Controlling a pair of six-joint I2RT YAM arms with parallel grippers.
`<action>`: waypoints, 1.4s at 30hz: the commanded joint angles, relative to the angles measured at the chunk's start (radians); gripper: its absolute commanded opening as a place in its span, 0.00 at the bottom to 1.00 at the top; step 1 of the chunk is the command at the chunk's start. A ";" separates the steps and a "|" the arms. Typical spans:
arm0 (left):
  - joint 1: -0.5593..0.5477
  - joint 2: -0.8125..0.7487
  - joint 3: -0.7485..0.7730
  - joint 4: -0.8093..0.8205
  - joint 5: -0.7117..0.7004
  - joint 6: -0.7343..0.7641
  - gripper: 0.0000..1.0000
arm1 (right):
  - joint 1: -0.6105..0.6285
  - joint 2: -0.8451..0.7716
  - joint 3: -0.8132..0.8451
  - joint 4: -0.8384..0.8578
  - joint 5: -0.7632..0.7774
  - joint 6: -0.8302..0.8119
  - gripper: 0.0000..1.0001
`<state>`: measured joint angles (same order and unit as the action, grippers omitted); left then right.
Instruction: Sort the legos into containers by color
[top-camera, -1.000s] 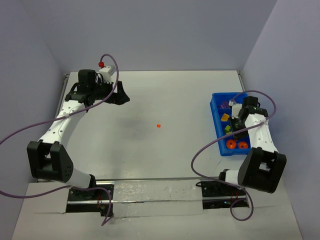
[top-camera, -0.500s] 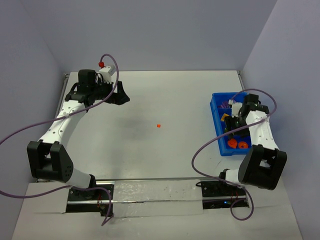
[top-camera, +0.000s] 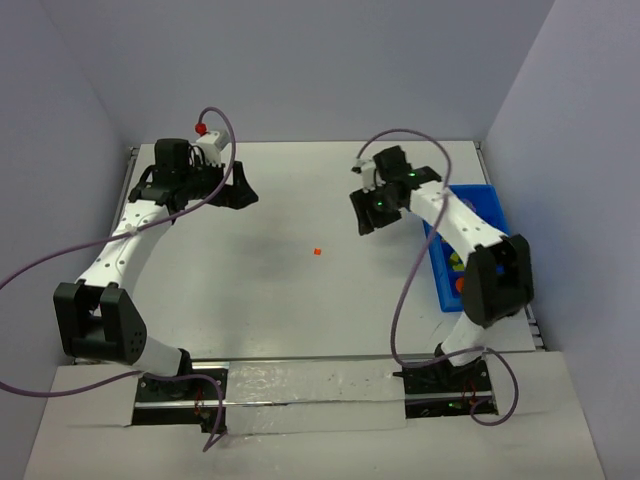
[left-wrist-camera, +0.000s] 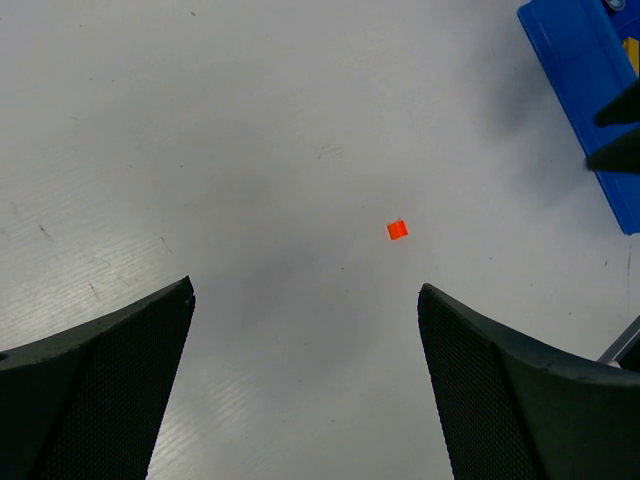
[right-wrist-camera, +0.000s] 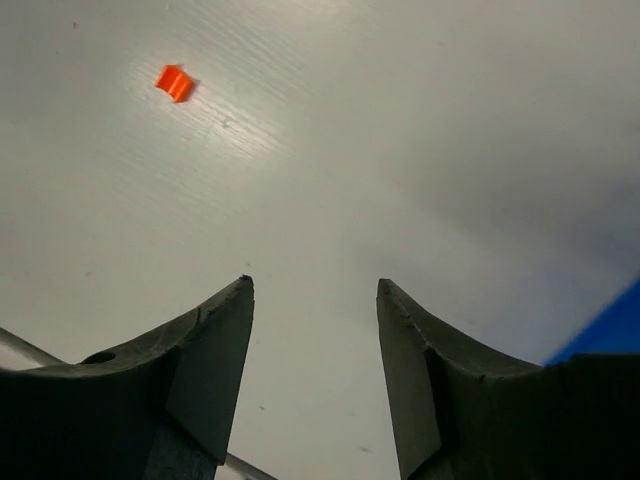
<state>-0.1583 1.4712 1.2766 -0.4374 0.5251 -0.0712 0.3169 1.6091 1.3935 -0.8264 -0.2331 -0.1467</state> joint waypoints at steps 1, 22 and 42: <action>0.014 -0.022 0.041 0.037 0.007 -0.013 0.99 | 0.161 0.141 0.084 0.091 0.058 0.201 0.58; 0.034 -0.043 0.004 0.045 0.003 -0.004 0.99 | 0.361 0.510 0.335 0.041 0.269 0.630 0.60; 0.035 -0.037 0.003 0.040 0.003 0.004 0.99 | 0.321 0.624 0.322 0.032 0.203 0.657 0.57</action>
<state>-0.1291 1.4628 1.2758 -0.4358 0.5243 -0.0740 0.6461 2.1917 1.7082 -0.7845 -0.0113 0.4906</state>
